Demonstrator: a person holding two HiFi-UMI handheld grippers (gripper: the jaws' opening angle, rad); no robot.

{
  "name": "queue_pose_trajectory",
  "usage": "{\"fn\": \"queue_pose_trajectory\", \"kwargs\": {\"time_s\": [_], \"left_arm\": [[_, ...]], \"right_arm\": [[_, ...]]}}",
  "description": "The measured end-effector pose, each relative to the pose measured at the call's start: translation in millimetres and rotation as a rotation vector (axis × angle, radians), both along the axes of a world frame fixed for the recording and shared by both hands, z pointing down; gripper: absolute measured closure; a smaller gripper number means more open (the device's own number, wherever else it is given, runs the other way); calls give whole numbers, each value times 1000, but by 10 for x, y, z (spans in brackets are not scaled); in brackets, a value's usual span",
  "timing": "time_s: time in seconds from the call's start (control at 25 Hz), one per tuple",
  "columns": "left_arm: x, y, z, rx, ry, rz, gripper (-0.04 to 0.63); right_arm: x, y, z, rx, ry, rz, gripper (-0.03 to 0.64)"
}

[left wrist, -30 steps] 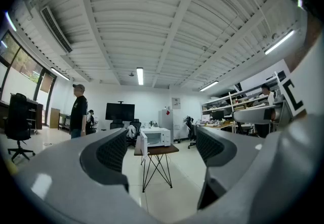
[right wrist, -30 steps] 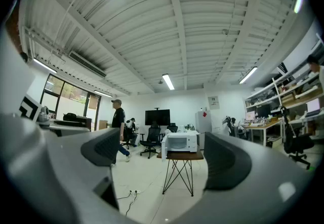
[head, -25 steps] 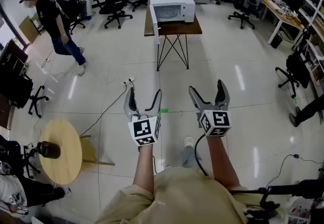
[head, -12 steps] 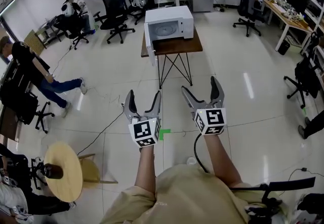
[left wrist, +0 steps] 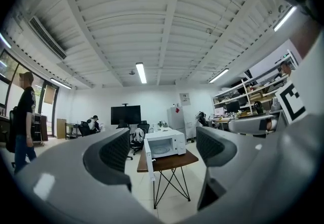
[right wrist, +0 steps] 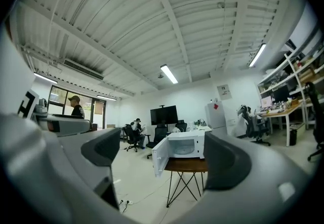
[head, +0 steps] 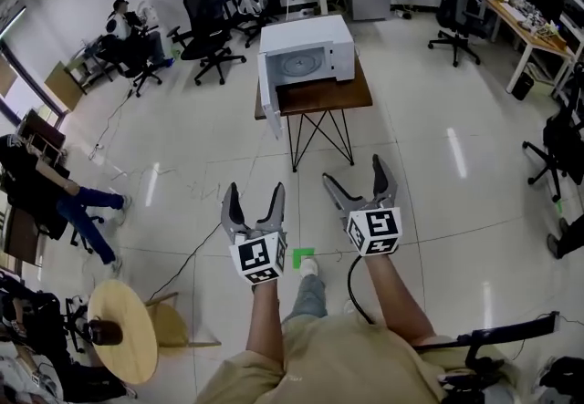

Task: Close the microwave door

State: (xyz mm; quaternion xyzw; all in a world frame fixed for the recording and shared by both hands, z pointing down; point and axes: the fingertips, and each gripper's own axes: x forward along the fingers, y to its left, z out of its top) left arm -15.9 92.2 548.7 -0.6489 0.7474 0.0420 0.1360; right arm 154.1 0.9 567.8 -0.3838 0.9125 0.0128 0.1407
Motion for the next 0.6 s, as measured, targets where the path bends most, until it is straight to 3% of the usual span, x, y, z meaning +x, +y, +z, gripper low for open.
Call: {"fn": "queue_pose_trajectory", "kwargs": {"time_s": [0.2,0.4,0.6], "left_arm": [[-505,-477,-25,-11,24,54,183],[-1226,-666,-120,50,-2,93,183],[-1815,-1076,-110,52,52,113,183]], "right_arm": [[-554,-273,-130,16,35,15,112],[-1230,-461,-244,59,39,65,114],[-1739,-807,-296,65,55,85,115]]}}
